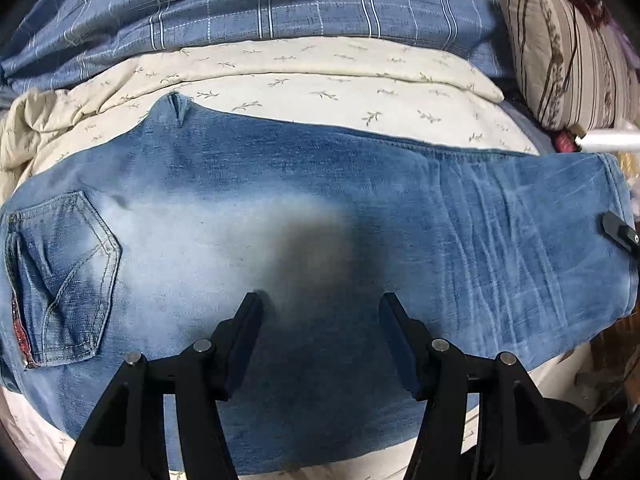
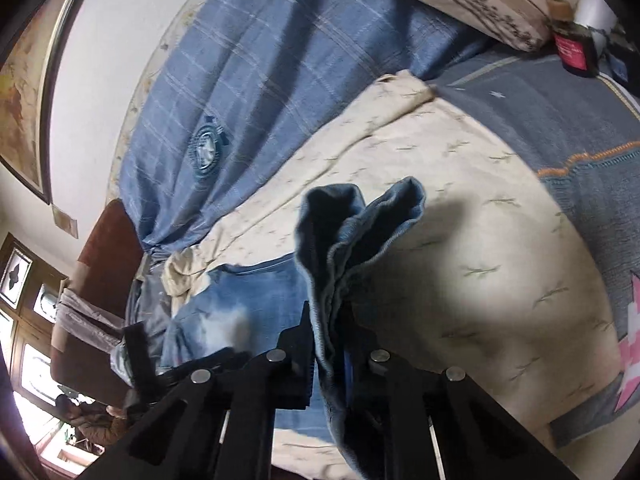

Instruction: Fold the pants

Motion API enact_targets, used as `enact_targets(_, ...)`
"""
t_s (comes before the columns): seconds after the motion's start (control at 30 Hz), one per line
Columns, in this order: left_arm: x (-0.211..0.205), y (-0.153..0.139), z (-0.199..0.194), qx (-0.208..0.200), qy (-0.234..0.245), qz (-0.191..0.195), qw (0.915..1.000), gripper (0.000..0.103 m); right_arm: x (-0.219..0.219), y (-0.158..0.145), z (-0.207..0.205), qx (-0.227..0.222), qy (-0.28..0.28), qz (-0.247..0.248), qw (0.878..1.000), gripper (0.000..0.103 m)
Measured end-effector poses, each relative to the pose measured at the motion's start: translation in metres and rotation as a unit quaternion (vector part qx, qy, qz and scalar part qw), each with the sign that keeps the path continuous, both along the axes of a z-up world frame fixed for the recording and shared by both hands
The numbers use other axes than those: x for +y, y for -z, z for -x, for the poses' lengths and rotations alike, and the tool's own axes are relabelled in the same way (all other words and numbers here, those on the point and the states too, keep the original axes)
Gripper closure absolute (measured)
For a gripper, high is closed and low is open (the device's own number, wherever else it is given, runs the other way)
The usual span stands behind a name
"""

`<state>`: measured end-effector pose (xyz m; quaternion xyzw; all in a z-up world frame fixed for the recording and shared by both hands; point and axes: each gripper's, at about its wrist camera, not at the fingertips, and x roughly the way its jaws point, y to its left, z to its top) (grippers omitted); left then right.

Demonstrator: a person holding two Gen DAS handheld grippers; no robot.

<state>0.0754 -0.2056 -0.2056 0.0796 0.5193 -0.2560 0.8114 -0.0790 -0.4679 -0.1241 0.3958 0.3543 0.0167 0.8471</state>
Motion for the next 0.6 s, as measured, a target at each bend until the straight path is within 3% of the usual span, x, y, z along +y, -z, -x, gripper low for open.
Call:
enact_targets(0.33,0.063,-0.038,0.005,-0.05,-0.015,0.022,0.9984,0.041,0.078,-0.032,-0.034,-0.028,-0.027,-0.028,0.999,0.092)
enact_targets(0.6,0.109,-0.048,0.0,-0.058,-0.034,0.047,0.9966,0.041,0.141,0.003,-0.091,0.036,-0.059,-0.017,0.997,0.087)
